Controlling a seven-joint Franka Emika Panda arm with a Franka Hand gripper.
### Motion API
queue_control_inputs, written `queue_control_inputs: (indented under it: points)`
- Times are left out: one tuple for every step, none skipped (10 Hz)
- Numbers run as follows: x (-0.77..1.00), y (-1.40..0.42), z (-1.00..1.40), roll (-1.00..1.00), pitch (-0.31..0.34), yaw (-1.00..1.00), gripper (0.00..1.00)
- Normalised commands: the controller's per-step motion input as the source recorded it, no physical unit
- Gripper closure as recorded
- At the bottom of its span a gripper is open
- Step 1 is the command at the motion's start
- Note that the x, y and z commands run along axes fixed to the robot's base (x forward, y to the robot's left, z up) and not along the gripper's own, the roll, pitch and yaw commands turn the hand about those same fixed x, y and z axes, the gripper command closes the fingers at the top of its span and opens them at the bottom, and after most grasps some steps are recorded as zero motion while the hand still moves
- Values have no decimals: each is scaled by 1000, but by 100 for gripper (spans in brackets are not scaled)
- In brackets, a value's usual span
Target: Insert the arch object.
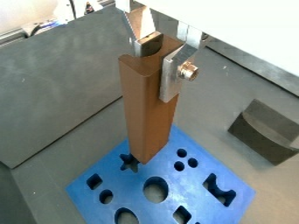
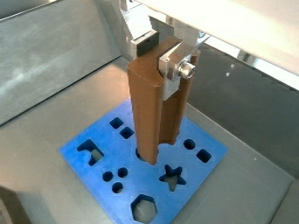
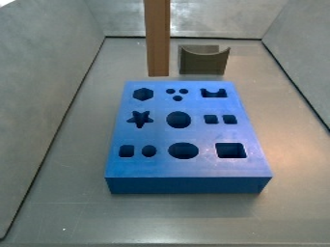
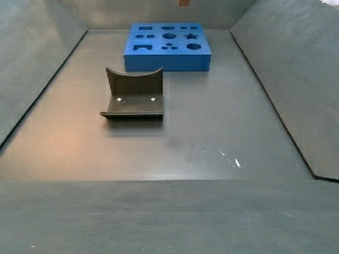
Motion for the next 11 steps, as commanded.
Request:
queue_control_inputs:
  points:
    - [443, 206, -106, -23, -9, -797, 100]
    - [494, 209, -80, -34, -1, -757, 100]
    - [546, 203, -66, -40, 0, -714, 100]
    - [537, 203, -77, -36, 0, -723, 100]
    - [451, 211, -91, -30, -3, -803, 100]
    - [417, 206, -123, -14, -7, -831, 100]
    - [360, 183, -169, 0, -4, -871, 100]
    - [331, 171, -194, 0, 0, -883, 100]
    - [317, 160, -220, 0, -3, -889, 100]
    - [346, 129, -269, 21, 0, -869, 100]
    - [354, 120, -283, 36, 0, -863, 100]
